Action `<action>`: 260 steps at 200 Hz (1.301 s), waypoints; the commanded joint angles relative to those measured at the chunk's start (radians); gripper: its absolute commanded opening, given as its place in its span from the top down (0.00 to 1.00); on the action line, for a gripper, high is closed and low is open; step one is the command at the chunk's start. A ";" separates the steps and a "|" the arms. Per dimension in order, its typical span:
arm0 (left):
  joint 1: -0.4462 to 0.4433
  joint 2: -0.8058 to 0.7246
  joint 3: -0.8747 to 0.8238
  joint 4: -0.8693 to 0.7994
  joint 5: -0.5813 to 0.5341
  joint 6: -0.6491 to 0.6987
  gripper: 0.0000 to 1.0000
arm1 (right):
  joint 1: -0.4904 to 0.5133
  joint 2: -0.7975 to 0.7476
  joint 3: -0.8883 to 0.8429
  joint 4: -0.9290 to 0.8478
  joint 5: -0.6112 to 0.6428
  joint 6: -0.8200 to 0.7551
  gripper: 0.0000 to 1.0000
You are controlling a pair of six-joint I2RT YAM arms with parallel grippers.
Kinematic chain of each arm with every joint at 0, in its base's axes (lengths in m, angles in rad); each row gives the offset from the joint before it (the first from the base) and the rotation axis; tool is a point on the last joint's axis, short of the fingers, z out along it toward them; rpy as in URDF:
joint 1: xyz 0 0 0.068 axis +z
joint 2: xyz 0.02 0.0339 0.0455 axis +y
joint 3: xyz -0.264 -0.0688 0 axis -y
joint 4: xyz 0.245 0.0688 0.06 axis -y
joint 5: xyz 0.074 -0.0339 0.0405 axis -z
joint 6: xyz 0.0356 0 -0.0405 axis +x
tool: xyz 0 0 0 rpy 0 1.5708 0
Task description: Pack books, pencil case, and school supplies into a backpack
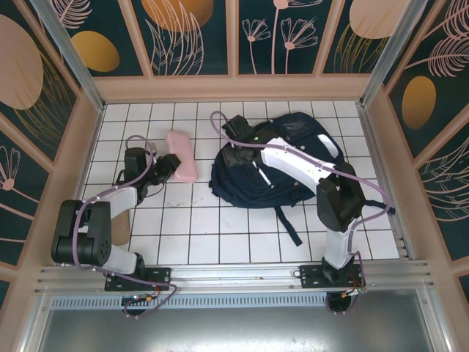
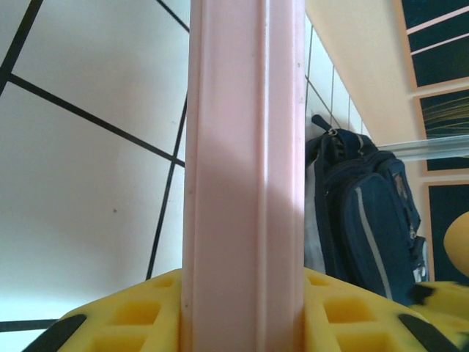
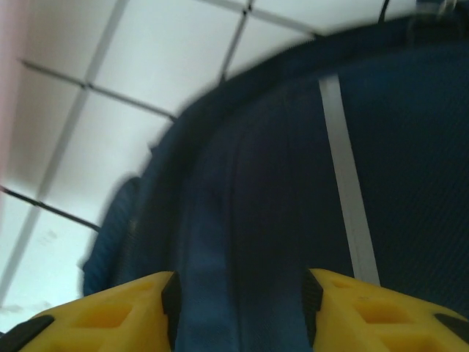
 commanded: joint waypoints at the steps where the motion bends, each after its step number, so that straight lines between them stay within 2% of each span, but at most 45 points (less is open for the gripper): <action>1: -0.006 -0.054 -0.007 0.026 0.027 -0.017 0.71 | 0.001 0.022 -0.030 -0.033 0.048 -0.052 0.50; 33: -0.006 -0.101 -0.016 0.007 0.027 -0.017 0.71 | 0.005 0.056 -0.038 -0.025 0.092 -0.064 0.50; 49: -0.006 -0.115 -0.019 -0.001 0.025 -0.016 0.71 | 0.013 0.074 -0.036 -0.026 0.112 -0.067 0.53; 57: -0.006 -0.121 -0.020 -0.001 0.028 -0.020 0.71 | 0.019 0.080 -0.038 -0.025 0.135 -0.069 0.61; 74: -0.006 -0.145 -0.025 0.004 0.032 -0.037 0.71 | 0.019 0.081 -0.036 -0.033 0.189 -0.063 0.89; 86: -0.007 -0.165 -0.031 0.013 0.034 -0.054 0.71 | 0.018 0.061 -0.035 -0.031 0.223 -0.063 1.00; 122: -0.027 -0.216 -0.062 0.090 0.038 -0.143 0.72 | -0.024 -0.043 0.004 -0.031 0.231 -0.050 1.00; 139: -0.075 -0.225 -0.064 0.124 0.015 -0.179 0.73 | -0.064 -0.100 0.030 -0.030 0.200 -0.038 1.00; 181: -0.222 -0.200 -0.057 0.233 -0.072 -0.278 0.72 | -0.207 -0.190 0.121 -0.060 0.022 -0.001 1.00; 213: -0.343 -0.144 -0.017 0.303 -0.139 -0.334 0.72 | -0.309 -0.261 0.147 -0.018 -0.134 0.031 1.00; 237: -0.432 -0.056 0.052 0.315 -0.186 -0.340 0.71 | -0.342 -0.290 0.144 0.009 -0.237 0.062 1.00; 260: -0.489 0.049 0.118 0.315 -0.228 -0.342 0.72 | -0.344 -0.306 0.132 0.021 -0.275 0.083 1.00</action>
